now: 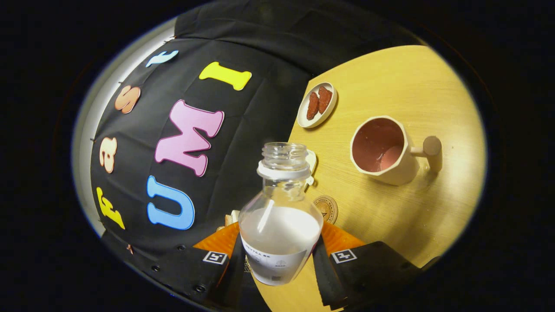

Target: Take the bottle from table, then pour the juice into the cup, finally place the bottle on the coaster

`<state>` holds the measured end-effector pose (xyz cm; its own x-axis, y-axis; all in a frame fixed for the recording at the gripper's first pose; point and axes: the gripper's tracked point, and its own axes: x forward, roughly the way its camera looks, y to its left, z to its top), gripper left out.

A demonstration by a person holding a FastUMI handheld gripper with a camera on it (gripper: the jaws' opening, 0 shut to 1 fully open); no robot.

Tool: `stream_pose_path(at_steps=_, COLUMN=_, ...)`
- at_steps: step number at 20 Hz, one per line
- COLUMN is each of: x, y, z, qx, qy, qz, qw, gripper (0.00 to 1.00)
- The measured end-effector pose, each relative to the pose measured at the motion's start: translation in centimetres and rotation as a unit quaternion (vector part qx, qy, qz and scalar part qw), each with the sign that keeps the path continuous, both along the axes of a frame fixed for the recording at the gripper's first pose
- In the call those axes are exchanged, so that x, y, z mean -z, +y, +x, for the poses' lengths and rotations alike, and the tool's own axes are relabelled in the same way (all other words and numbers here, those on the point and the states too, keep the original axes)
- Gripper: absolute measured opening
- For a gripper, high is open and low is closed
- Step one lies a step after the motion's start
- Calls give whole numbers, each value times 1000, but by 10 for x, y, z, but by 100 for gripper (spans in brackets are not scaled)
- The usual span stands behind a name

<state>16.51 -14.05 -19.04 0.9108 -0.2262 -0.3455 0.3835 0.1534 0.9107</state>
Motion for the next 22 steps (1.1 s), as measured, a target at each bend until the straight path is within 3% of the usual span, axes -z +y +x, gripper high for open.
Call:
stream_pose_path(at_steps=5, x=19, y=-11, z=9, qx=27, qy=9, qz=81, qw=996, gripper=72)
stream_pose_path(at_steps=12, x=27, y=-23, z=8, qx=55, qy=2, qz=193, qw=980, gripper=71)
stream_pose_path(at_steps=17, x=29, y=-37, z=13, qx=94, qy=-5, qz=248, qw=964, gripper=71)
stream_pose_path(at_steps=22, x=28, y=-37, z=14, qx=106, qy=-4, qz=287, qw=952, gripper=72)
